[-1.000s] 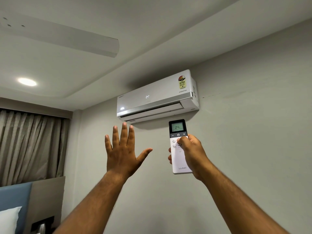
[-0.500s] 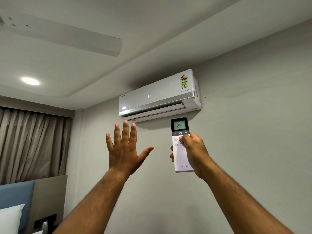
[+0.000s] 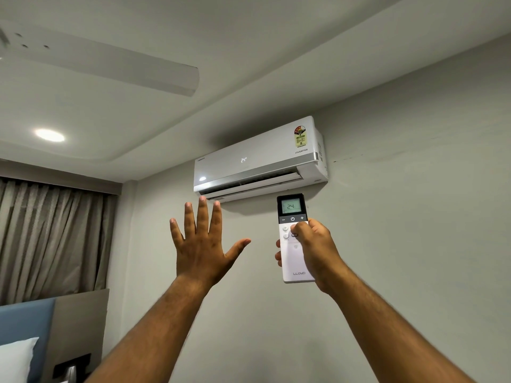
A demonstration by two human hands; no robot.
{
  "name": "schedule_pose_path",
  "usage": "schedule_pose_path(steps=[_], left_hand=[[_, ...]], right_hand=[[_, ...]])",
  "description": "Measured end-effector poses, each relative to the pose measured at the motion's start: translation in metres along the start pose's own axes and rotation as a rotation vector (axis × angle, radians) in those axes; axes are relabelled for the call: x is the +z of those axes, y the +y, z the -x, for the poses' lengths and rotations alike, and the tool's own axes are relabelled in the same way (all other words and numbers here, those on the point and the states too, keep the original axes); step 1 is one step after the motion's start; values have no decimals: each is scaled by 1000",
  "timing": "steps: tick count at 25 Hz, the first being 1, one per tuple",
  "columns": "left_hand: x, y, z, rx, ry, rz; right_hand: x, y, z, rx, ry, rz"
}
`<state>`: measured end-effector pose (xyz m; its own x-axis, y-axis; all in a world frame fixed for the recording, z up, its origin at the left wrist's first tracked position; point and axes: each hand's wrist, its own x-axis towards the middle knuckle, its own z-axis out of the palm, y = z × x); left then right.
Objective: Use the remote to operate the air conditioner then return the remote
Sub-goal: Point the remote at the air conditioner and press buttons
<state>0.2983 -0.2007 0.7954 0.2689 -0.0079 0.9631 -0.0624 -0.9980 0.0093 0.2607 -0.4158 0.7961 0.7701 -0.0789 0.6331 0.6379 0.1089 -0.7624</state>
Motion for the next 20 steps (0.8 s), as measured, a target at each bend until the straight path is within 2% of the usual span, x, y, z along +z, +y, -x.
schedule_pose_path(steps=[20], left_hand=[[-2,3,1,-3,-2,4]], right_hand=[[1,3,2,-6,-10,-14]])
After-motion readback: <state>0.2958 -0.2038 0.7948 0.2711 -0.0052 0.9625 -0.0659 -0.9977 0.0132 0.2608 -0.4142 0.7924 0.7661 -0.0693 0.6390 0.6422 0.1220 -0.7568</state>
